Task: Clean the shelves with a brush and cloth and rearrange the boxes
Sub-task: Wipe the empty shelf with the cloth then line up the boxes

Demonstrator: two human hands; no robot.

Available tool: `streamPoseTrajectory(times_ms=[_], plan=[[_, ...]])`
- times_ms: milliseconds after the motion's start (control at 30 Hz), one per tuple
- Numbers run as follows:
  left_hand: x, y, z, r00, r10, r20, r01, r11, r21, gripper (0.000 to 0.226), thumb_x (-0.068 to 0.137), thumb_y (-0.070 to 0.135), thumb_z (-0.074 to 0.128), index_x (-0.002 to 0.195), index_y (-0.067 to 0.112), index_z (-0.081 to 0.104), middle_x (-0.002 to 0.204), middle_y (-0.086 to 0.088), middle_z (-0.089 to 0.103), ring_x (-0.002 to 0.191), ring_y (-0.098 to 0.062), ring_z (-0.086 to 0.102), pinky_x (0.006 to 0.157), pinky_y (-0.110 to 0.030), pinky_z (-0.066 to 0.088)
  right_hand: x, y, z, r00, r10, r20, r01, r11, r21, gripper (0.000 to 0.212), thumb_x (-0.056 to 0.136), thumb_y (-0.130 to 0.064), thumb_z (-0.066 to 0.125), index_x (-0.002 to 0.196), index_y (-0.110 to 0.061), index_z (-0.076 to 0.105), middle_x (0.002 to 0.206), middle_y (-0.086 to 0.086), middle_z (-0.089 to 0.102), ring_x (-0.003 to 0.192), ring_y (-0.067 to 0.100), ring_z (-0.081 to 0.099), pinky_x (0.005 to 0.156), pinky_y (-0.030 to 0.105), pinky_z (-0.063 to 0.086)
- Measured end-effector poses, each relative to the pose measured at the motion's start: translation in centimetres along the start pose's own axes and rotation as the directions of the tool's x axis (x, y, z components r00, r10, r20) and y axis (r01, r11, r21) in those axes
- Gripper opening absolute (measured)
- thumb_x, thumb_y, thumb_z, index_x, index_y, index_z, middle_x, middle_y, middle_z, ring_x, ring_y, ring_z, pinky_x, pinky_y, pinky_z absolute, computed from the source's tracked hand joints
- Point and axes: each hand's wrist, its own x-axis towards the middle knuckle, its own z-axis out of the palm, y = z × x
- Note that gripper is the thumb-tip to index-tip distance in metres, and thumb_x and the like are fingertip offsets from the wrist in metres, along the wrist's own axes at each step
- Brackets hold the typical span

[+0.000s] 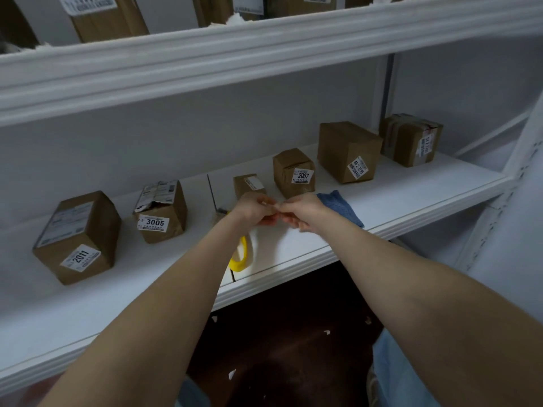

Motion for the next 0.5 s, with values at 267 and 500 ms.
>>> streamPoseTrajectory(times_ms=[267,500], plan=[[-2.3,3.5,-0.1,0.999,-0.001,-0.042,-0.008,0.981,-0.193,0.048,0.091,-0.01,0.05,0.136,-0.005,0.035,0.088,-0.022,0.061,0.063,-0.019,0.063,0.07,-0.031,0.057,-0.9,-3.2,-0.1,0.978,-0.189,-0.083,0.17,0.966,-0.195,0.02,0.091,-0.015,0.063,0.106,-0.002,0.065,0.075,0.007,0.068,0.063,0.011,0.062,0.055,0.02,0.047],[-3.1,2.5,0.6,0.995,-0.079,-0.053,0.057,0.943,-0.327,0.047,0.092,-0.009,0.048,0.137,-0.012,0.033,0.08,-0.017,0.061,0.046,-0.012,0.064,0.054,-0.025,0.056,0.1,-0.8,0.0,0.957,-0.077,-0.28,0.017,0.977,-0.211,0.02,0.096,-0.02,0.054,0.094,-0.004,0.065,0.071,0.008,0.062,0.054,0.017,0.057,0.049,0.025,0.047]])
